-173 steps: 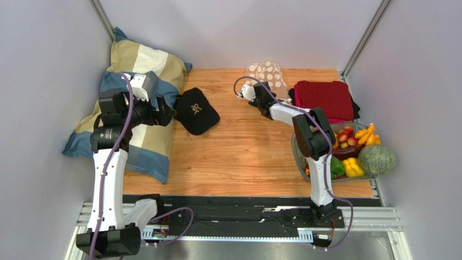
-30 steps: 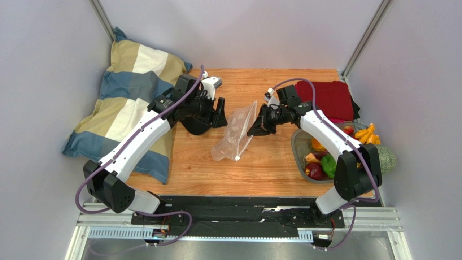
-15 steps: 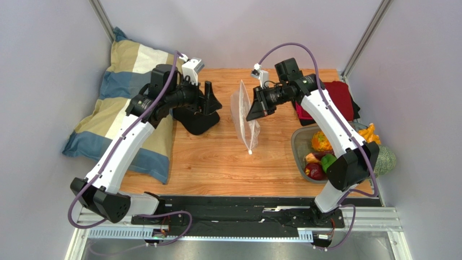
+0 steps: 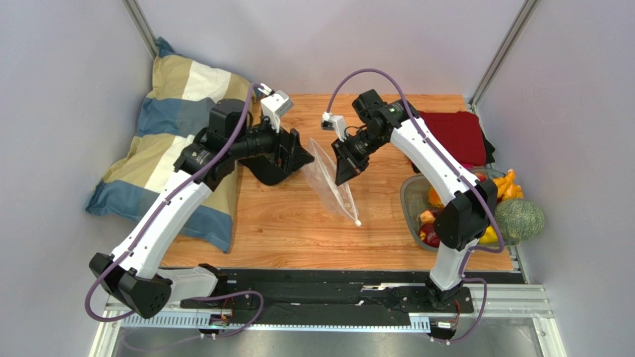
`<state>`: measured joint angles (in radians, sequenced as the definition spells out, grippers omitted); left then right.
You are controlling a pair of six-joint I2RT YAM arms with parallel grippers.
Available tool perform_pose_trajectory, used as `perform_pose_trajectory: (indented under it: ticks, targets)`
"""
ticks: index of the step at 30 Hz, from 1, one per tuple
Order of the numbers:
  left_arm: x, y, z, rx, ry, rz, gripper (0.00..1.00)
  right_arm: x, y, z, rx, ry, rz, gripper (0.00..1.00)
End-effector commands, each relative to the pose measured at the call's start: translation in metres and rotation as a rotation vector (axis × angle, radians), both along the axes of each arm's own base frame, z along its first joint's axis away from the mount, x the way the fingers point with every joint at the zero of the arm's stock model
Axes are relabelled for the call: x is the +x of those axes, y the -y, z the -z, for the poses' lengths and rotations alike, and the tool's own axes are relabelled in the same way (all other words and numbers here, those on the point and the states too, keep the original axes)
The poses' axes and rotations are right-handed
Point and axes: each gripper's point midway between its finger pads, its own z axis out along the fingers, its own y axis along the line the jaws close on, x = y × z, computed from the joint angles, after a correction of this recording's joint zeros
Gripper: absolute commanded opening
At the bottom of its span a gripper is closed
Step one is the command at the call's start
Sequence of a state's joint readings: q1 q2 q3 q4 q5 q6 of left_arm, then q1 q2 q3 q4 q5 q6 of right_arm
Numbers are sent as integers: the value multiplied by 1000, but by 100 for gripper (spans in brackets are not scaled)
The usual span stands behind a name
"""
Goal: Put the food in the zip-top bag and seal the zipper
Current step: Open the zipper of the food storage bag.
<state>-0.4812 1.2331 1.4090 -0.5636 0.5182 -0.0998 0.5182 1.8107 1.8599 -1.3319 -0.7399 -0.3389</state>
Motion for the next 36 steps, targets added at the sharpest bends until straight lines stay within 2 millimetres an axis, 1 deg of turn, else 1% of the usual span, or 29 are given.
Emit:
perform_pose_trajectory:
  ticks: [1,5,8,13,15,17,18,20,21,23,24,26,27,28,30,32,34,35,36]
  targets:
    - [1,9,-4,24,129,14,96,-27,6,-13,-45,-9,-70,0]
    - [9,11,13,55,113,-23,94,-31,2,-13,-46,-7,-79,0]
    - [14,13,19,70,113,-41,91,-34,-1,-14,-43,-3,-90,0]
    - [27,10,31,111,104,-96,84,-38,-5,-18,-40,14,-108,0]
    - [26,9,38,131,82,-95,79,-38,-7,-19,-36,22,-114,0]
    - [24,8,46,148,64,-88,77,-38,-7,-20,-36,22,-112,0]
    - [22,7,53,164,56,-85,76,-39,-7,-22,-34,25,-110,0]
    - [22,4,59,179,54,-93,74,-40,-7,-24,-27,24,-116,0]
    - [21,3,65,191,46,-93,71,-40,-8,-25,-23,24,-119,0]
    - [19,1,69,201,35,-91,68,-42,-8,-27,-15,23,-124,0]
    - [18,1,71,202,27,-88,64,-42,-8,-28,-13,27,-125,0]
    - [15,0,76,209,15,-84,60,-41,-7,-28,-14,32,-125,0]
    - [14,0,76,209,16,-82,52,-41,-7,-29,-15,34,-126,0]
    - [13,-1,77,212,11,-82,47,-41,-7,-29,-15,35,-127,0]
    - [9,-2,78,224,21,-60,40,-41,-7,-28,-18,40,-135,0]
    - [4,-1,76,212,28,-34,39,-43,-6,-27,-16,32,-146,0]
    - [2,0,71,200,44,-25,47,-46,-6,-25,-19,20,-166,0]
    - [4,-1,70,197,51,-35,56,-47,-8,-25,-13,13,-177,0]
    - [5,-1,66,190,64,-43,58,-49,-9,-25,-11,8,-190,0]
